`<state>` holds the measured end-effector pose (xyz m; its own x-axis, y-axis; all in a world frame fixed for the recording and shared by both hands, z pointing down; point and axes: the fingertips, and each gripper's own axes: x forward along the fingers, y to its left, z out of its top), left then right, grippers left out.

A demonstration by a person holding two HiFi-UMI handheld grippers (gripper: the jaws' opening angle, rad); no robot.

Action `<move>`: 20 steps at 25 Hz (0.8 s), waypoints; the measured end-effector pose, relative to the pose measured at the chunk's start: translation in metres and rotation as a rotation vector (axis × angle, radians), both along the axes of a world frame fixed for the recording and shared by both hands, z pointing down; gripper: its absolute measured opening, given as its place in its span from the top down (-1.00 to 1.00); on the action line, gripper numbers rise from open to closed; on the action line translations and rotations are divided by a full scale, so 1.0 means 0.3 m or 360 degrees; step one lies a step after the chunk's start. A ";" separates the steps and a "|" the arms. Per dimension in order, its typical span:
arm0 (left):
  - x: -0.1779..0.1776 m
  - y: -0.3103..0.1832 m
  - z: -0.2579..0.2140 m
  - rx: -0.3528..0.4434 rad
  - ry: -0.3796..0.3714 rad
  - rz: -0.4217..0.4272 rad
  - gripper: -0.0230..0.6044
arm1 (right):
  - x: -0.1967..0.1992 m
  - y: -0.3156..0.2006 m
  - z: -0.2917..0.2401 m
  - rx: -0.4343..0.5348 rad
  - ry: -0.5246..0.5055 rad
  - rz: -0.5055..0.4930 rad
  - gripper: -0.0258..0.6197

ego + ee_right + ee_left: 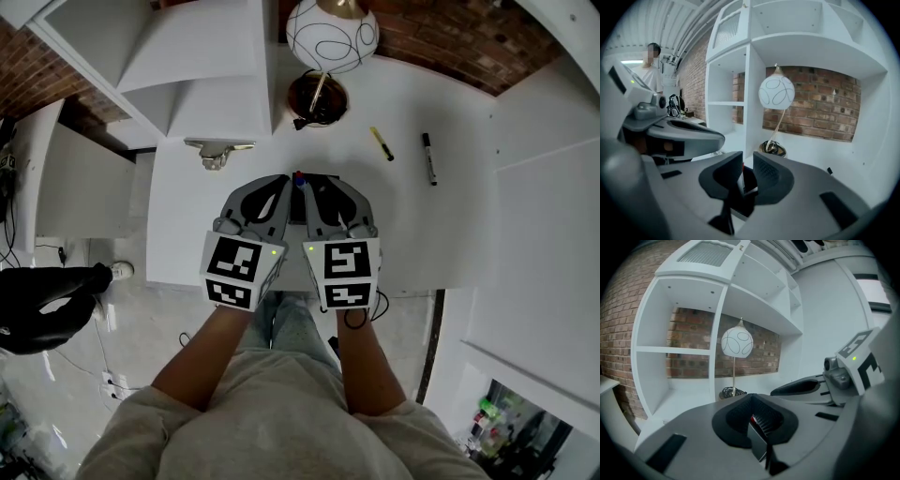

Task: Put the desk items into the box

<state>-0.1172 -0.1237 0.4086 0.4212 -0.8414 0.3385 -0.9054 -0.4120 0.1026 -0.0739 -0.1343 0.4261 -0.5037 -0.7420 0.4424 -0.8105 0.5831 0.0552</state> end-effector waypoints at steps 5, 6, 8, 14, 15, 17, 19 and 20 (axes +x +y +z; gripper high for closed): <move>0.019 0.006 -0.061 0.0056 -0.0003 0.0015 0.90 | 0.059 0.006 -0.106 0.0140 -0.0071 0.0126 0.81; 0.024 0.008 -0.074 0.0068 -0.0010 0.0022 0.90 | 0.073 0.008 -0.127 0.0153 -0.0102 0.0156 0.83; 0.036 0.013 -0.107 0.0093 -0.0016 0.0036 0.90 | 0.099 0.015 -0.172 0.0189 -0.0151 0.0211 0.84; 0.052 0.022 -0.275 0.0253 -0.0028 0.0059 0.90 | 0.141 0.047 -0.353 0.0386 -0.0199 0.0276 0.86; 0.055 0.027 -0.308 0.0285 -0.0032 0.0064 0.90 | 0.144 0.057 -0.384 0.0416 -0.0199 0.0278 0.86; 0.063 0.043 -0.372 0.0344 -0.0036 0.0070 0.90 | 0.155 0.081 -0.442 0.0462 -0.0210 0.0286 0.86; 0.064 0.066 -0.429 0.0387 -0.0025 0.0060 0.90 | 0.167 0.106 -0.496 0.0490 -0.0239 0.0295 0.86; 0.062 0.078 -0.454 0.0405 -0.0018 0.0055 0.90 | 0.172 0.120 -0.521 0.0499 -0.0252 0.0298 0.87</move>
